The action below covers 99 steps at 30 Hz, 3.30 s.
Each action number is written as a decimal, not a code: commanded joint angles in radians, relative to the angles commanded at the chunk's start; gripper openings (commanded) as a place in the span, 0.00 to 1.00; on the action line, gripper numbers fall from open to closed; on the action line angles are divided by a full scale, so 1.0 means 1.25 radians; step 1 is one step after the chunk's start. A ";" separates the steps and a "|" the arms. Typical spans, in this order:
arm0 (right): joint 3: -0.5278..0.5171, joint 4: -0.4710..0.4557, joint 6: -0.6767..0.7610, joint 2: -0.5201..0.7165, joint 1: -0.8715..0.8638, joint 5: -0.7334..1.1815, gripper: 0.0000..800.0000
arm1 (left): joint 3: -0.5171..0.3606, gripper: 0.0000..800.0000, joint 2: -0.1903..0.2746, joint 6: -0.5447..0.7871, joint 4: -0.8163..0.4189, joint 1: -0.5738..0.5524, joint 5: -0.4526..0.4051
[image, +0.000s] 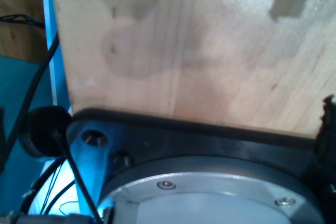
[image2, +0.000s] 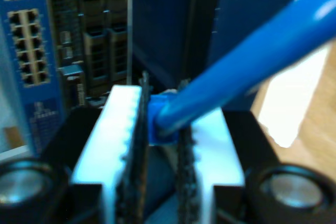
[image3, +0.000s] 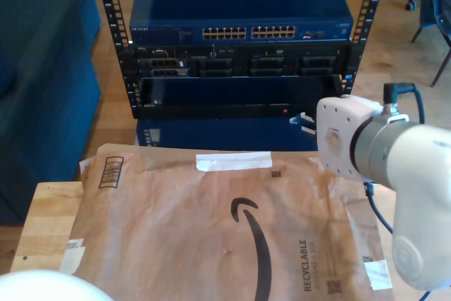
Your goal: Grab the cable and plug it in
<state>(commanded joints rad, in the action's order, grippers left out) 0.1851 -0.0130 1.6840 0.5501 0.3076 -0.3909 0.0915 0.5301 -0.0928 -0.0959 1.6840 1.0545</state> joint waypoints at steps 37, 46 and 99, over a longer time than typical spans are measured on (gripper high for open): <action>0.539 0.539 -0.284 -0.773 0.188 -0.685 0.00 | -0.001 1.00 -0.001 0.001 0.000 0.000 0.000; 0.680 0.727 -0.409 -0.883 0.263 -0.768 0.00 | 0.000 1.00 -0.001 0.000 0.000 0.000 0.000; 0.908 0.684 -0.399 -1.075 0.177 -0.746 0.00 | 0.000 1.00 -0.001 0.001 0.000 0.000 0.000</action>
<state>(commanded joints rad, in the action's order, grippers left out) 1.3205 0.8416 1.1853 -0.7940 0.5286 -1.3238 0.0915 0.5286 -0.0913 -0.0959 1.6840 1.0545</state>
